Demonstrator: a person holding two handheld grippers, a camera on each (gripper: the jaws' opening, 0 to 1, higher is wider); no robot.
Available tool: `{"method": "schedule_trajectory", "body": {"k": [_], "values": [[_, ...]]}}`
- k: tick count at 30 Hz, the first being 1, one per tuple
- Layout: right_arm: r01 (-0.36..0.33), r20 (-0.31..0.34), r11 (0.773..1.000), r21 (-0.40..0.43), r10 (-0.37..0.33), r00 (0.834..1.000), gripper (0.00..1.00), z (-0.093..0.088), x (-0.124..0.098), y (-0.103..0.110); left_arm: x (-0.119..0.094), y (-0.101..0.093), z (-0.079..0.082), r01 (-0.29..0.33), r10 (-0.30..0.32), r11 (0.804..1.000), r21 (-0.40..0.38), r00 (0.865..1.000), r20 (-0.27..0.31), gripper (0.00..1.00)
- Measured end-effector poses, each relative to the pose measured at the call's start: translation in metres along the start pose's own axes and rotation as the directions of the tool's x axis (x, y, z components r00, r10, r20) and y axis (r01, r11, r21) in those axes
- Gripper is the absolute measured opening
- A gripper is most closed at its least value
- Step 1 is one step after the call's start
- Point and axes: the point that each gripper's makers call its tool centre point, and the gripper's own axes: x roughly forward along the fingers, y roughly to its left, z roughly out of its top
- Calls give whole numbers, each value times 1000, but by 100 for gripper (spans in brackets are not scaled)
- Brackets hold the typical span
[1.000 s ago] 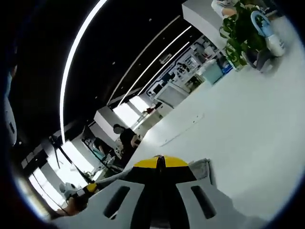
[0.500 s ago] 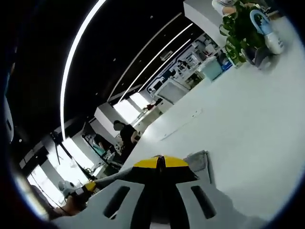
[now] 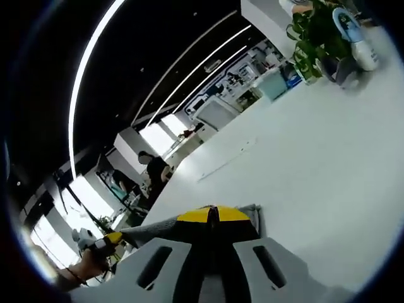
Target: Fold the towel on the table until its edges align and the towel forms a compact rectangular stack.
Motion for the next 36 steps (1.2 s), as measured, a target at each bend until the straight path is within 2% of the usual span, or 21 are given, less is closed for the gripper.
{"method": "schedule_trajectory", "body": {"k": [6,10,15,21,27,30,36], "values": [[14,-46,1000,-5,-14,999,0,-4,27,-10,12,24,-10,-42,41,999,-18,998,-45,3],[31,-66,999,-12,-32,997,0,-7,39,-22,20,31,-15,-48,46,999,-22,996,-71,3],[58,-80,998,-36,-60,995,0,-13,47,-31,32,33,-14,-52,49,998,-31,996,-76,3],[98,-107,994,-58,-103,989,0,-22,55,-46,43,39,-20,-58,57,998,-5,992,-110,3],[125,-126,988,-91,-136,983,0,-29,66,-51,47,51,-30,-98,99,995,12,984,-150,3],[131,-131,985,-115,-146,981,0,-32,70,-53,48,58,-35,-128,132,991,32,975,-177,3],[140,-139,976,-165,-164,977,0,-36,73,-57,55,66,-39,-166,173,985,54,968,-179,3]]}}
